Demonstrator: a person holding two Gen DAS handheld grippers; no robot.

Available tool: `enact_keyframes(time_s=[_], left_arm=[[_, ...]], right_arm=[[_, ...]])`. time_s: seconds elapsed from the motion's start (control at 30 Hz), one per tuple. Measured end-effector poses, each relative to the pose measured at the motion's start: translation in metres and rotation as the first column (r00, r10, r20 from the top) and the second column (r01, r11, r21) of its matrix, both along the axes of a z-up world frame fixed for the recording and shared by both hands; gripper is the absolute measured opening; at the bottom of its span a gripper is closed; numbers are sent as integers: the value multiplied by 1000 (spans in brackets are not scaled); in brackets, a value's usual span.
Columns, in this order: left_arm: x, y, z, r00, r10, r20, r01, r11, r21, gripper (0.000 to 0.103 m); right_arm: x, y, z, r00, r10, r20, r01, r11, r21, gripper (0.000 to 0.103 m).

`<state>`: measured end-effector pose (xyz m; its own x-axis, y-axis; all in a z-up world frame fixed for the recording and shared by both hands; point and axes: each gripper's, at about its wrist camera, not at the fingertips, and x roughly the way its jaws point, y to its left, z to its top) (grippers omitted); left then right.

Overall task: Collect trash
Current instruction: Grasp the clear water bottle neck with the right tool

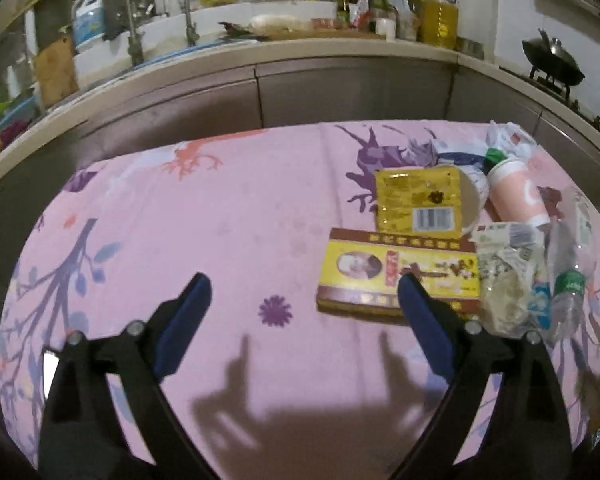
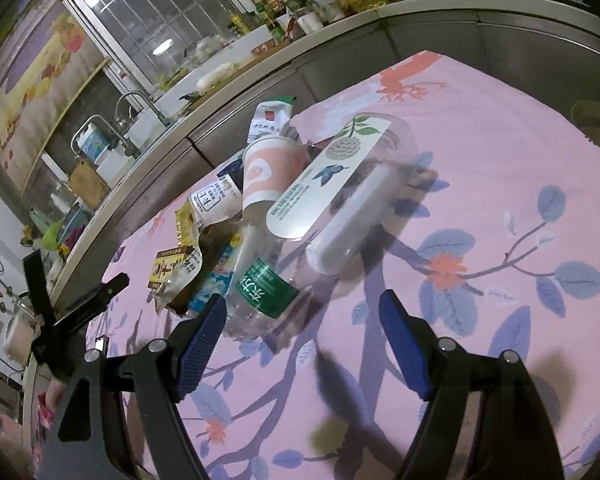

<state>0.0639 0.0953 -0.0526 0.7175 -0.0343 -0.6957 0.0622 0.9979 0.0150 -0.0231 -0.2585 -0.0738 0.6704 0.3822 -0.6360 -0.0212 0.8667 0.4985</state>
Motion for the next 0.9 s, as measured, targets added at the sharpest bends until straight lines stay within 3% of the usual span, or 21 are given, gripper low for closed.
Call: enact_keyframes(time_s=[0.1, 0.2, 0.33, 0.5, 0.67, 0.9], left_arm=[[25, 17, -2, 999, 17, -51, -21, 996, -86, 90], [46, 23, 0, 999, 9, -52, -17, 988, -152, 90], [80, 8, -3, 993, -72, -92, 56, 984, -167, 90], [118, 1, -24, 974, -54, -221, 31, 993, -110, 90], [106, 4, -33, 965, -42, -259, 29, 998, -55, 90], [47, 16, -34, 959, -82, -270, 55, 993, -106, 90]], right_arm=[[4, 4, -3, 1000, -8, -15, 8, 1000, 4, 76], [7, 8, -6, 1000, -3, -31, 3, 1000, -5, 76], [8, 12, -10, 999, -3, -48, 2, 1000, -16, 76], [5, 12, -9, 999, -8, -50, 6, 1000, -30, 76], [2, 8, -8, 999, -16, -48, 15, 999, -30, 76], [0, 15, -11, 999, 21, -48, -22, 1000, -18, 76]])
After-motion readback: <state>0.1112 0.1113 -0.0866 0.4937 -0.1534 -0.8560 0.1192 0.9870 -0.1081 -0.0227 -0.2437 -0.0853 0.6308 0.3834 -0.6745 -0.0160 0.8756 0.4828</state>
